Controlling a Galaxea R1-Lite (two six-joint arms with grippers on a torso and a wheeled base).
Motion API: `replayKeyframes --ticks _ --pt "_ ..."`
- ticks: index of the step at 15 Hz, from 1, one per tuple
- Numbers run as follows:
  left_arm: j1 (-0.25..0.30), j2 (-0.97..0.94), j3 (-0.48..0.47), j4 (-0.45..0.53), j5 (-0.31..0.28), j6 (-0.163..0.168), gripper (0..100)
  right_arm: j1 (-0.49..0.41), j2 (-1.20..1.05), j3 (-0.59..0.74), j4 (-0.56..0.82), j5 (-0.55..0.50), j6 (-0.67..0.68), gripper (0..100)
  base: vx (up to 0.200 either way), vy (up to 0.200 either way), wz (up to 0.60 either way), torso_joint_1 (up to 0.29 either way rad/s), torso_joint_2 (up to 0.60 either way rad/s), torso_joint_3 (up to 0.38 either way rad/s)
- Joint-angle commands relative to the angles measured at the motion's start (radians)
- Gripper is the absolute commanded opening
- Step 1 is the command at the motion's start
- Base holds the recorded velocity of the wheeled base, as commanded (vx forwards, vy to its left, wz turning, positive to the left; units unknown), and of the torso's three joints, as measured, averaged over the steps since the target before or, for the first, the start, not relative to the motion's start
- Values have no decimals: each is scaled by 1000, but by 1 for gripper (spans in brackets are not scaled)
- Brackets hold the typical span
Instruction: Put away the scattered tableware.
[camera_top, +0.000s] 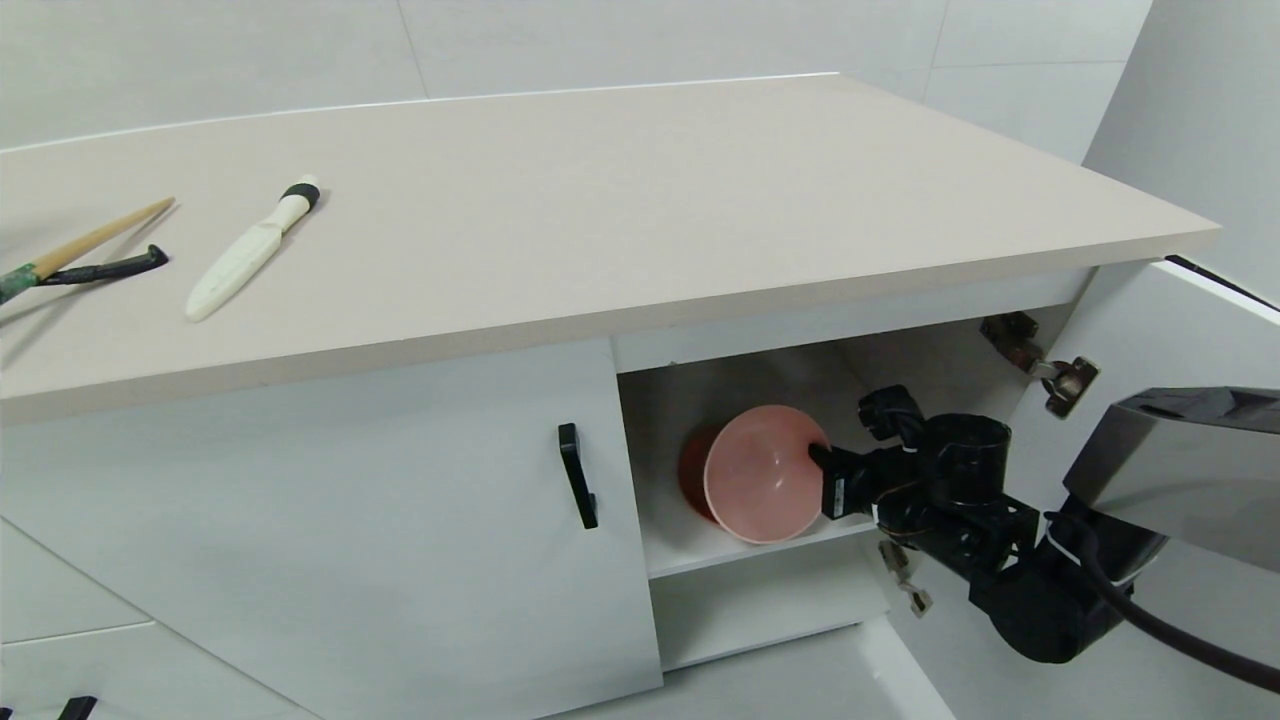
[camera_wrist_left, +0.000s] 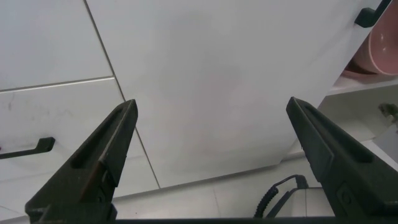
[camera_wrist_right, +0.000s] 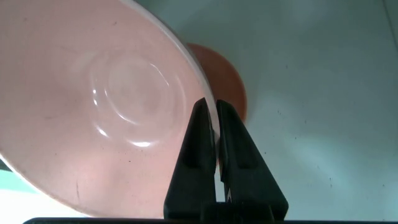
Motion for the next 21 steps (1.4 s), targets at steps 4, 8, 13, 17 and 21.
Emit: replayKeyframes --ticks 4,8,13,17,21 --pt "0 2 -1 0 0 0 100 3 3 3 -4 0 -2 0 0 0 0 0 0 0" --pt "0 2 1 0 0 0 100 7 12 4 -3 -1 -5 100 0 0 0 0 0 0" --pt "0 2 1 1 0 1 100 34 -45 4 -22 -9 -14 100 0 0 0 0 0 0" --pt "0 2 1 1 -3 23 100 57 -198 139 -24 -67 -20 100 0 0 0 0 0 0" --pt "0 2 1 1 -1 9 100 56 -500 441 -24 -66 -22 100 0 0 0 0 0 0"
